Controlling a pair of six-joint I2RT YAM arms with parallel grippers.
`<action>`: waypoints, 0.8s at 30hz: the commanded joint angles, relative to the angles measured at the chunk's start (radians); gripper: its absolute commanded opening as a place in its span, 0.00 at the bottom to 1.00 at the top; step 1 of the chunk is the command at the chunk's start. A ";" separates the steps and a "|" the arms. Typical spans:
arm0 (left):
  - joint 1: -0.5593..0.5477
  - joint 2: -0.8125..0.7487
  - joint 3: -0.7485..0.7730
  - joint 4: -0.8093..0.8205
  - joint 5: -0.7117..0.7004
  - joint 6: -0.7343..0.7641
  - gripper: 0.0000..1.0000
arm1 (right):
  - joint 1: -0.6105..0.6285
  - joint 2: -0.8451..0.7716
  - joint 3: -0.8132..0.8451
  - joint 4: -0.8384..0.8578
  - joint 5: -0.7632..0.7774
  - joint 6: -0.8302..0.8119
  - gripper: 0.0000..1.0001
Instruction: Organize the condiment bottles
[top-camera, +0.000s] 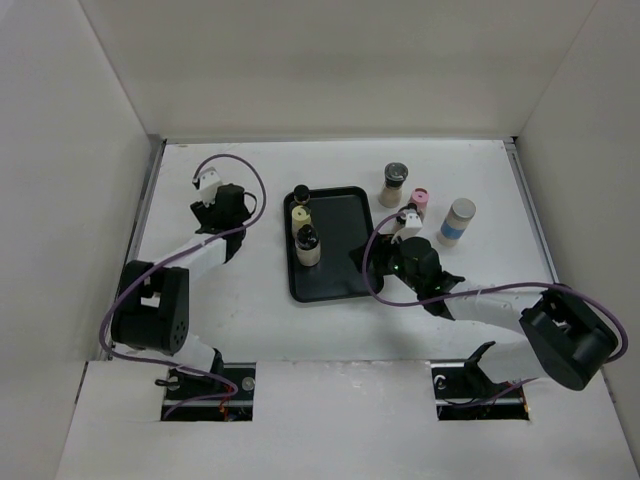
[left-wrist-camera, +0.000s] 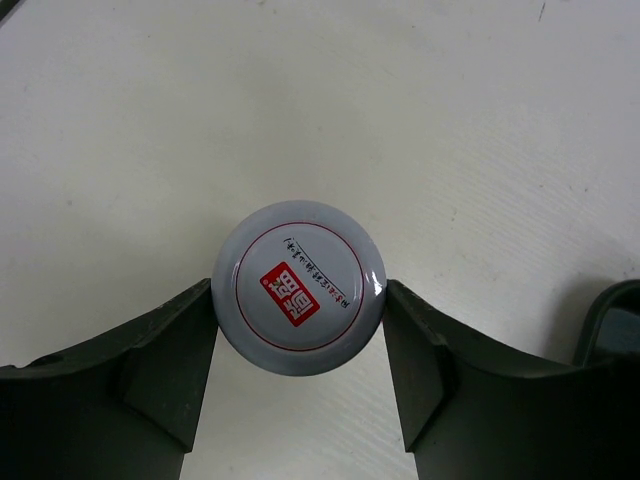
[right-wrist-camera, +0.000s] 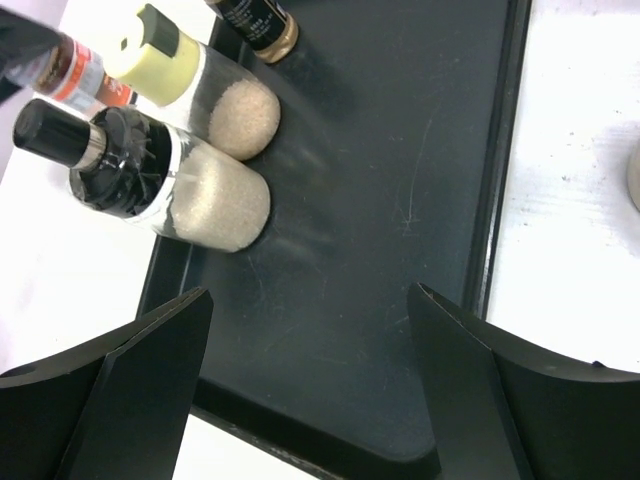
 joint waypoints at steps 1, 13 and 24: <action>-0.034 -0.139 -0.037 0.052 0.003 0.002 0.31 | 0.000 -0.005 0.039 0.049 -0.008 0.005 0.85; -0.319 -0.575 -0.174 -0.203 -0.054 0.022 0.29 | 0.000 -0.037 0.020 0.061 0.017 0.004 0.86; -0.666 -0.634 -0.175 -0.255 -0.023 0.028 0.28 | 0.000 -0.074 0.007 0.061 0.052 -0.004 0.86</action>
